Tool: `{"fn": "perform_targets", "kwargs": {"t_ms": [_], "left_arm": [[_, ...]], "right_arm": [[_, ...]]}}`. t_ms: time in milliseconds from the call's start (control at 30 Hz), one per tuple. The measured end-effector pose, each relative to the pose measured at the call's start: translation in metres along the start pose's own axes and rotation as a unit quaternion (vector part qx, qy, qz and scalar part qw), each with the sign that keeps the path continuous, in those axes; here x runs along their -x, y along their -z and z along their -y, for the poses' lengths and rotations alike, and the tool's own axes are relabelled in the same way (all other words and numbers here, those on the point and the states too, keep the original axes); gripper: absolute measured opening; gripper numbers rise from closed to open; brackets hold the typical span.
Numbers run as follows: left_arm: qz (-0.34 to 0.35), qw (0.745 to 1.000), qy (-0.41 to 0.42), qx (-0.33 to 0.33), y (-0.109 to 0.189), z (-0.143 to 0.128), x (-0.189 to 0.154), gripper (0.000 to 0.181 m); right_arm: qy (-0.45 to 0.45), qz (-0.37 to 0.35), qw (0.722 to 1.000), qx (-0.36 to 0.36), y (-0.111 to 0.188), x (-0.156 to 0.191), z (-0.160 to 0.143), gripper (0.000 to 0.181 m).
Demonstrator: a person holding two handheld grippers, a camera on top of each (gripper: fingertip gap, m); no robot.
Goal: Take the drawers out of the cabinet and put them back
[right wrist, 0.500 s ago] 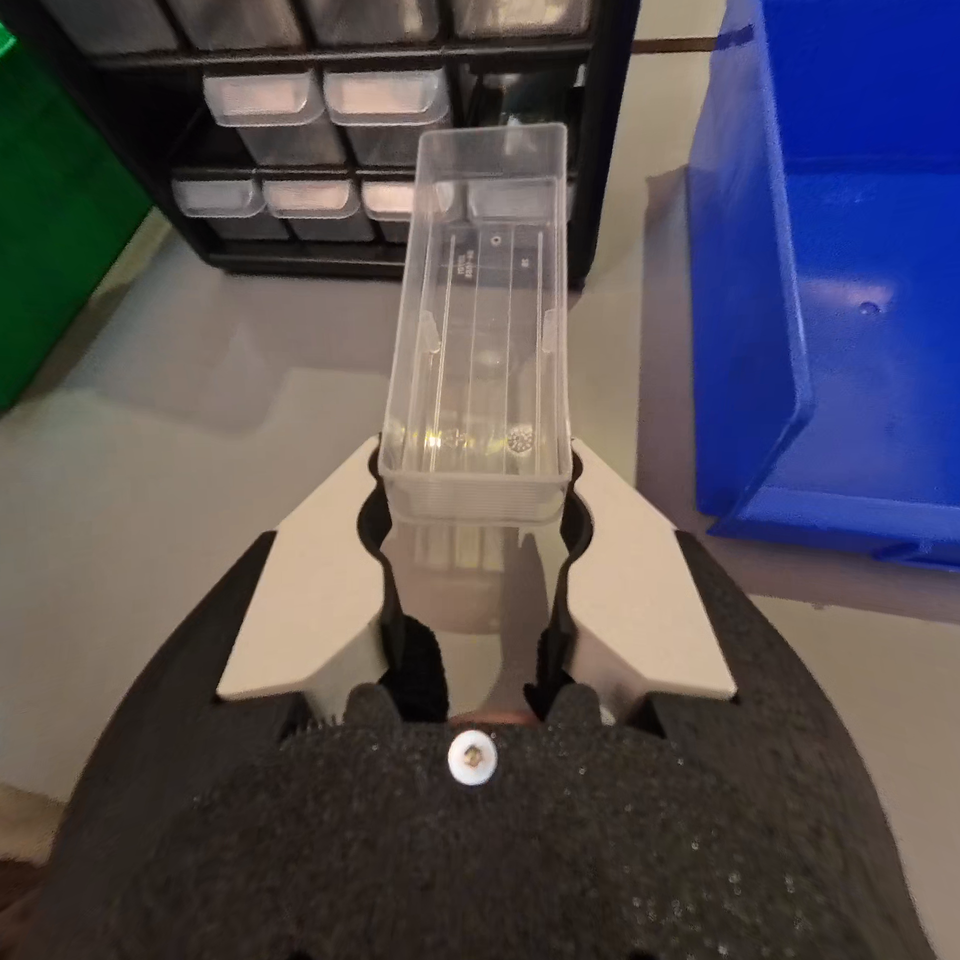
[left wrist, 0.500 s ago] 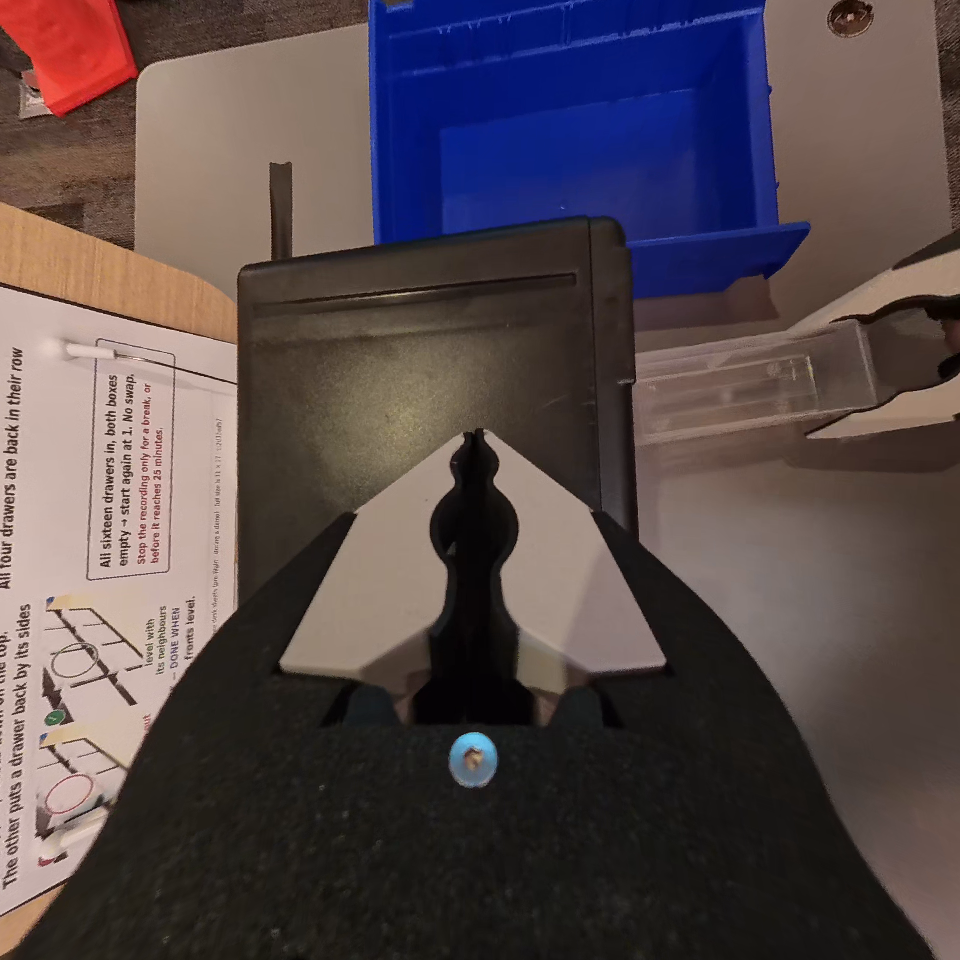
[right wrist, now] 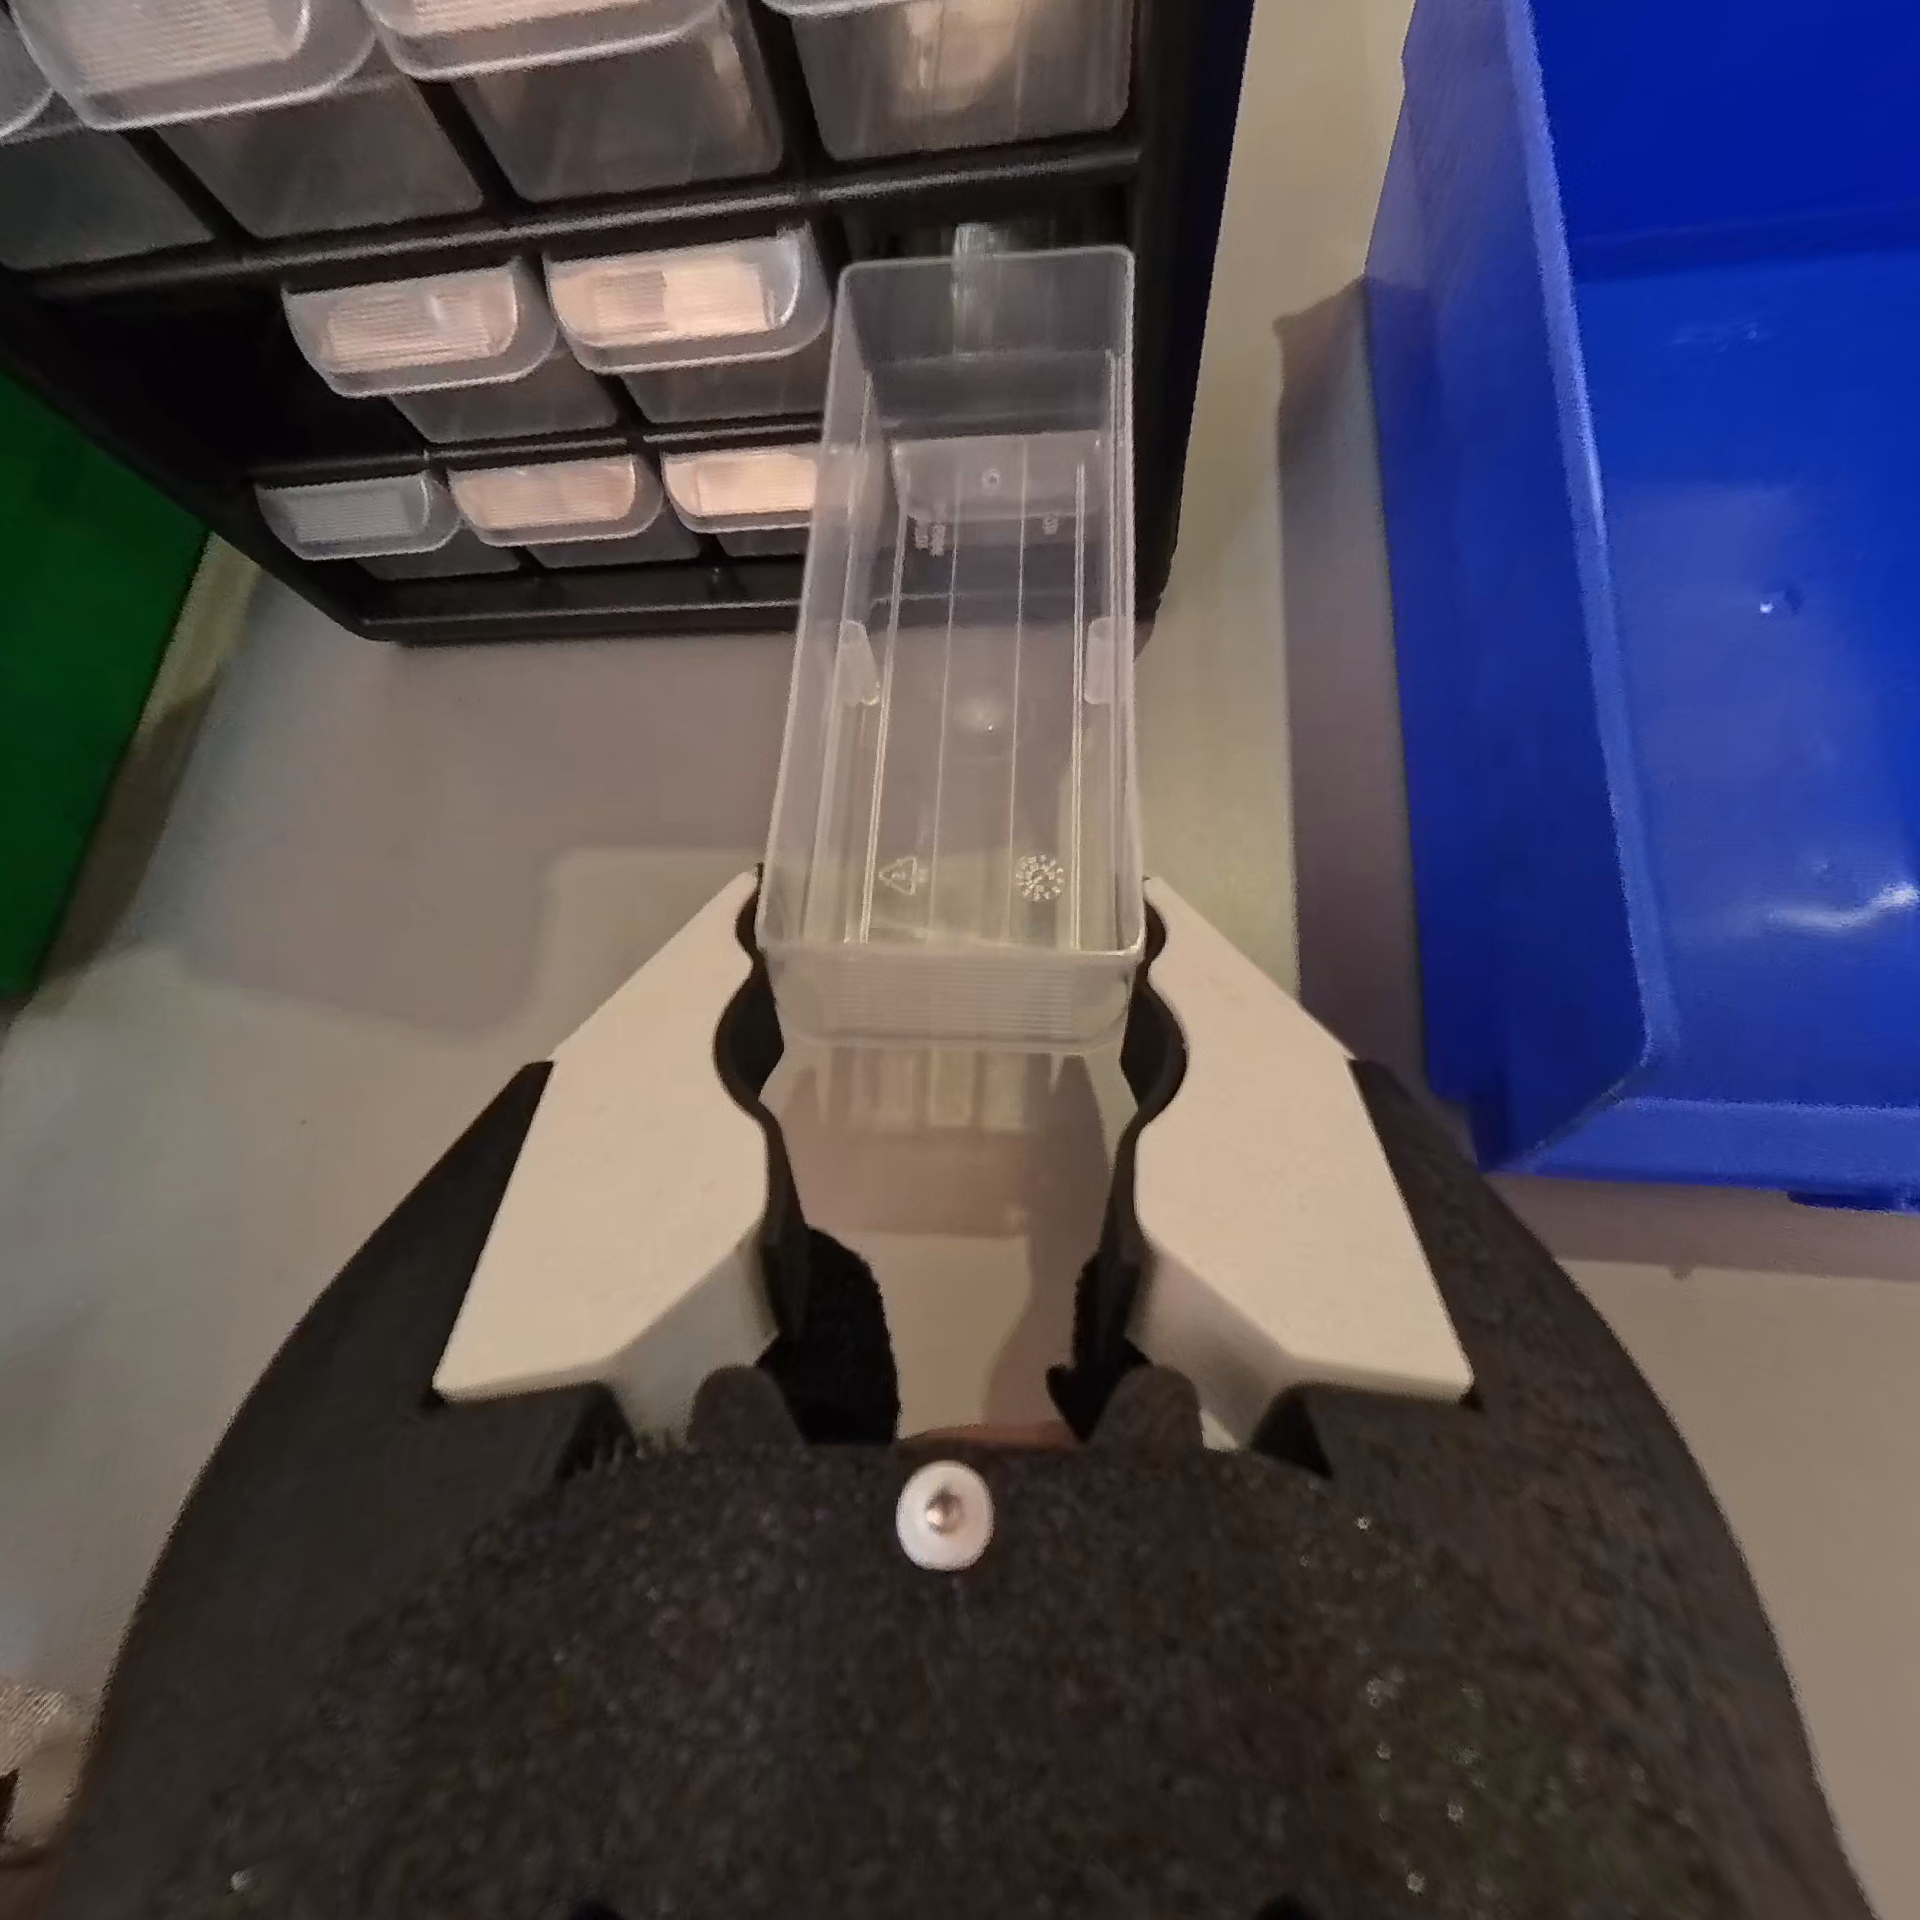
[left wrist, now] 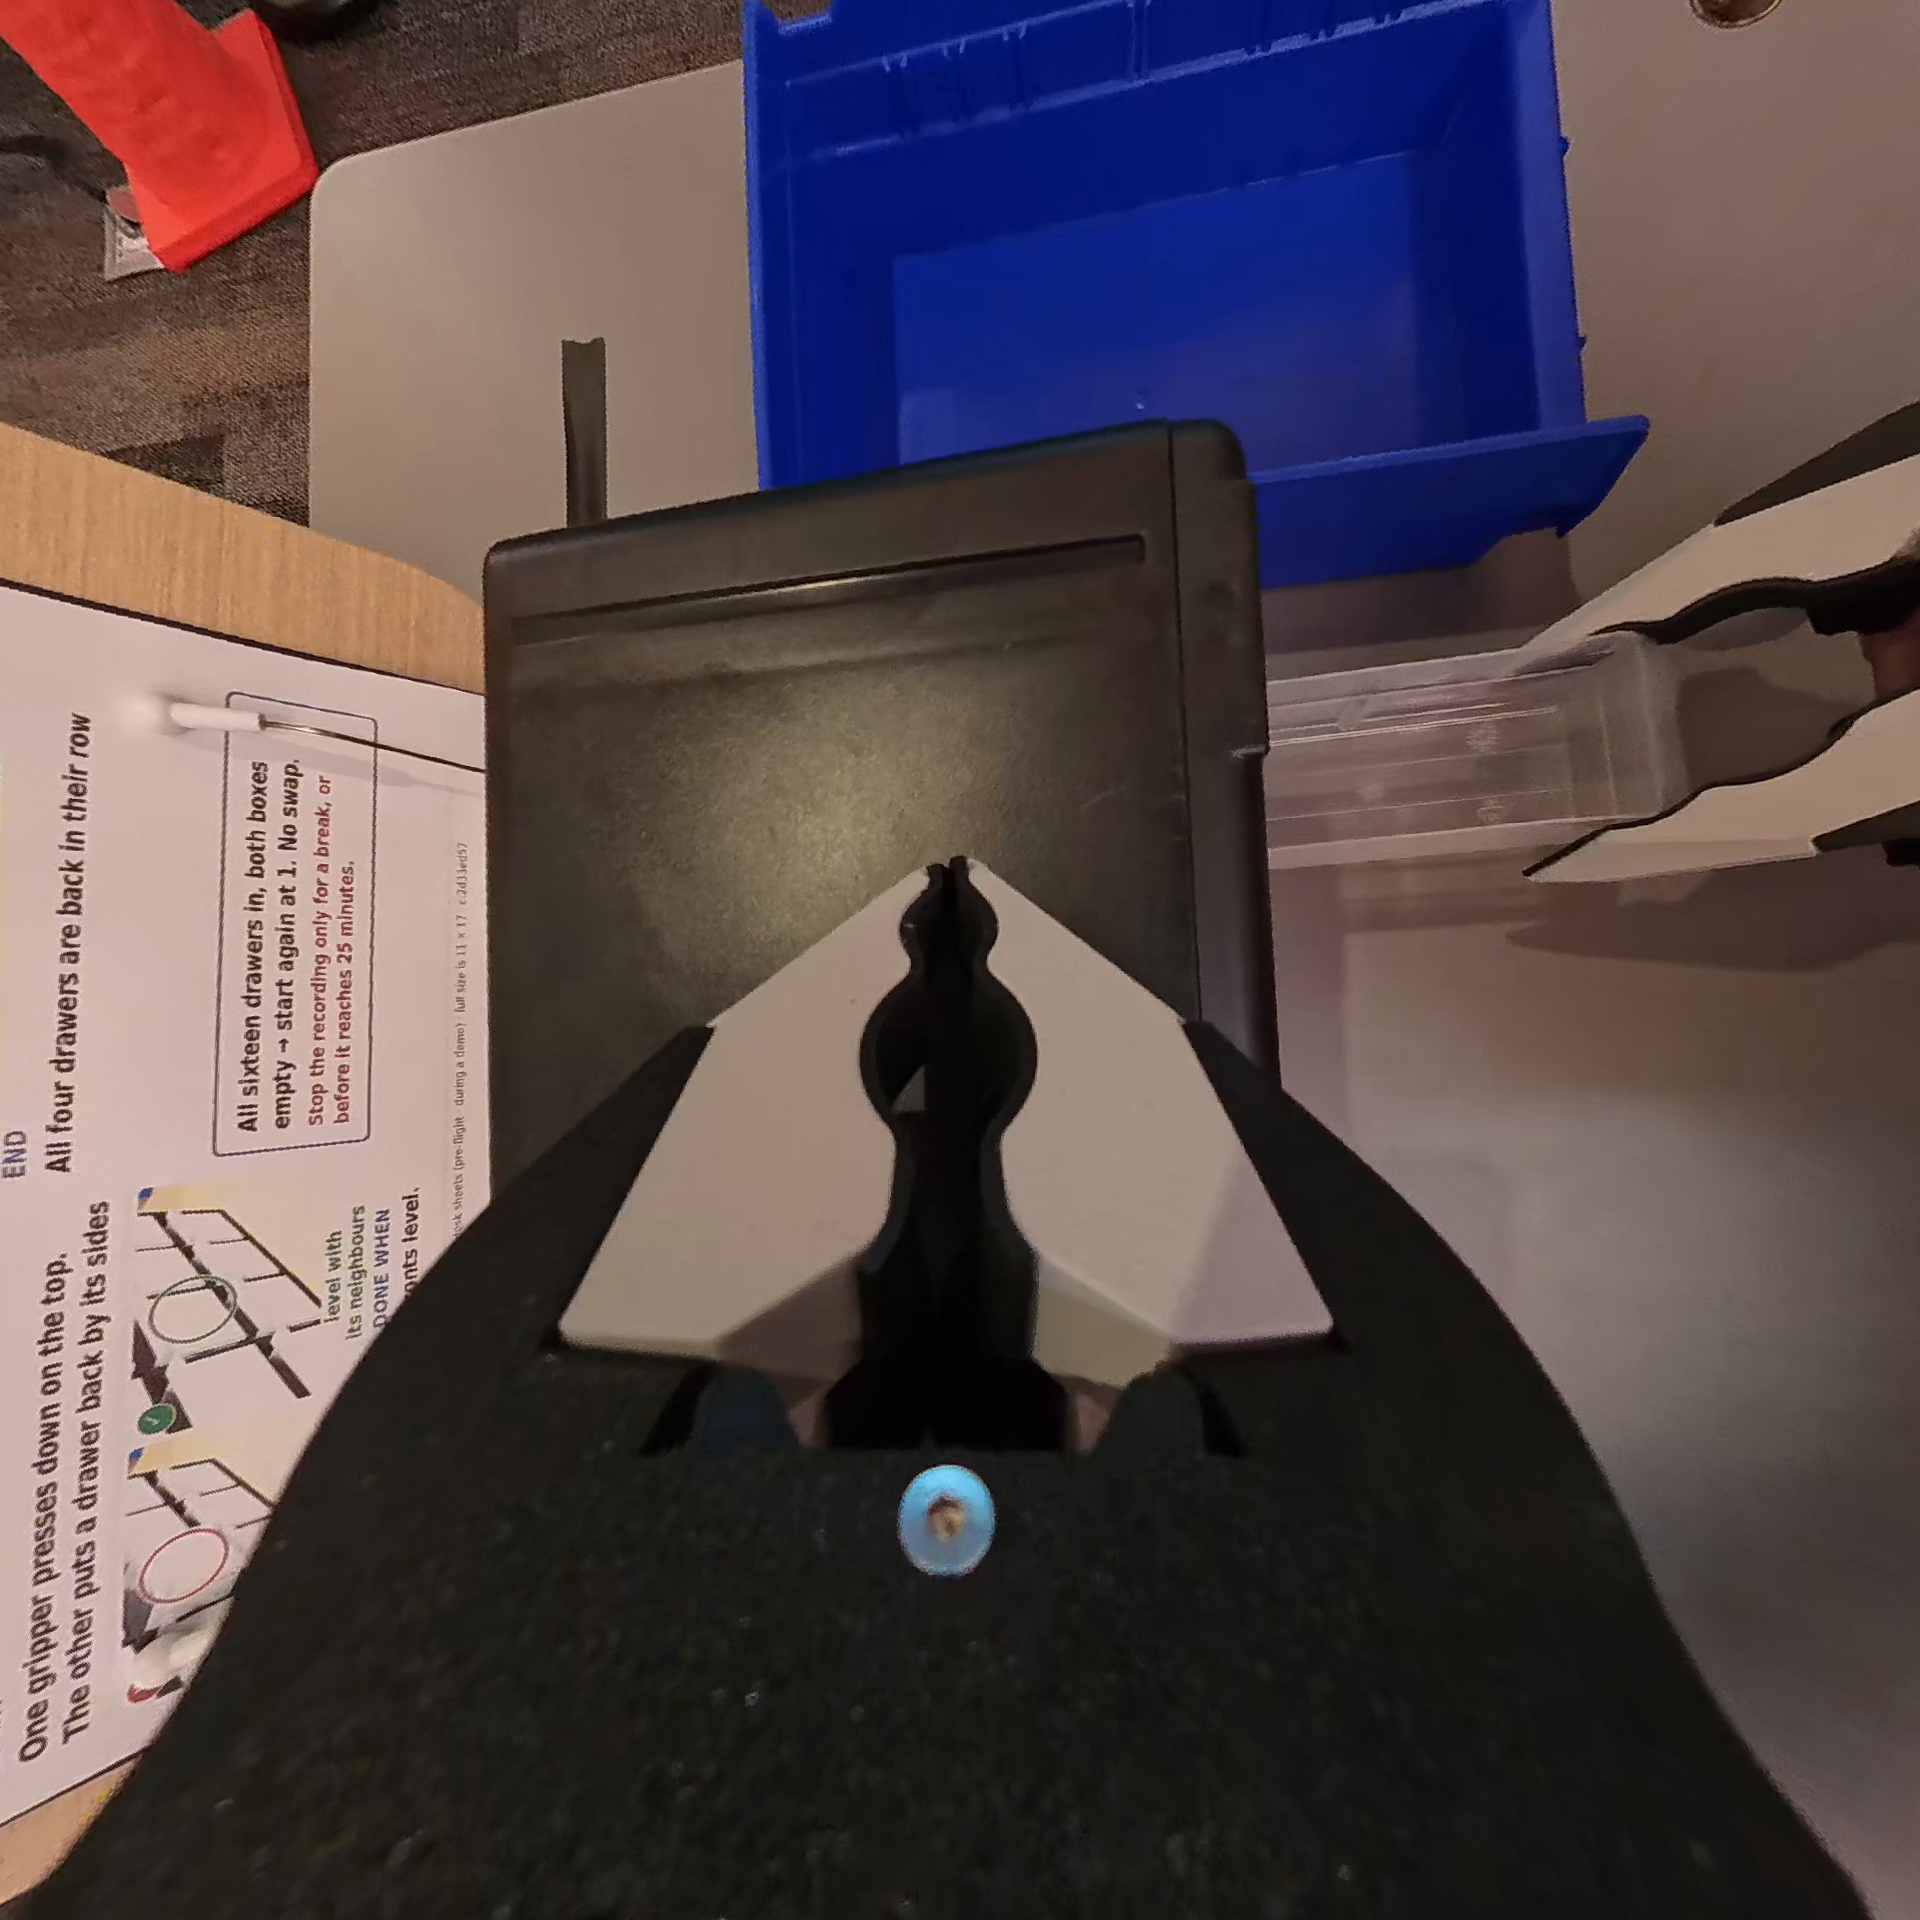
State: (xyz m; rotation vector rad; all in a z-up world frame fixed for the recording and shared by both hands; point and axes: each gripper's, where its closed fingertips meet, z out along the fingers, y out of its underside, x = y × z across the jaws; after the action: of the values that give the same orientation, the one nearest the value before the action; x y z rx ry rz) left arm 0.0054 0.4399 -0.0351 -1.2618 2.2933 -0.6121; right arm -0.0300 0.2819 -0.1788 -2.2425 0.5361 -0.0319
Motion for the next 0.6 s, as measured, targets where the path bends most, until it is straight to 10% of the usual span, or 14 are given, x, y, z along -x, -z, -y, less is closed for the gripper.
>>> {"fn": "perform_targets", "kwargs": {"t_ms": [600], "left_arm": [[0.010,1.000,-0.006,0.014,0.0031,-0.0041,-0.0013,0.000]], "right_arm": [[0.002,0.000,1.000,-0.002,0.0018,0.0008,0.0047,0.065]]}}
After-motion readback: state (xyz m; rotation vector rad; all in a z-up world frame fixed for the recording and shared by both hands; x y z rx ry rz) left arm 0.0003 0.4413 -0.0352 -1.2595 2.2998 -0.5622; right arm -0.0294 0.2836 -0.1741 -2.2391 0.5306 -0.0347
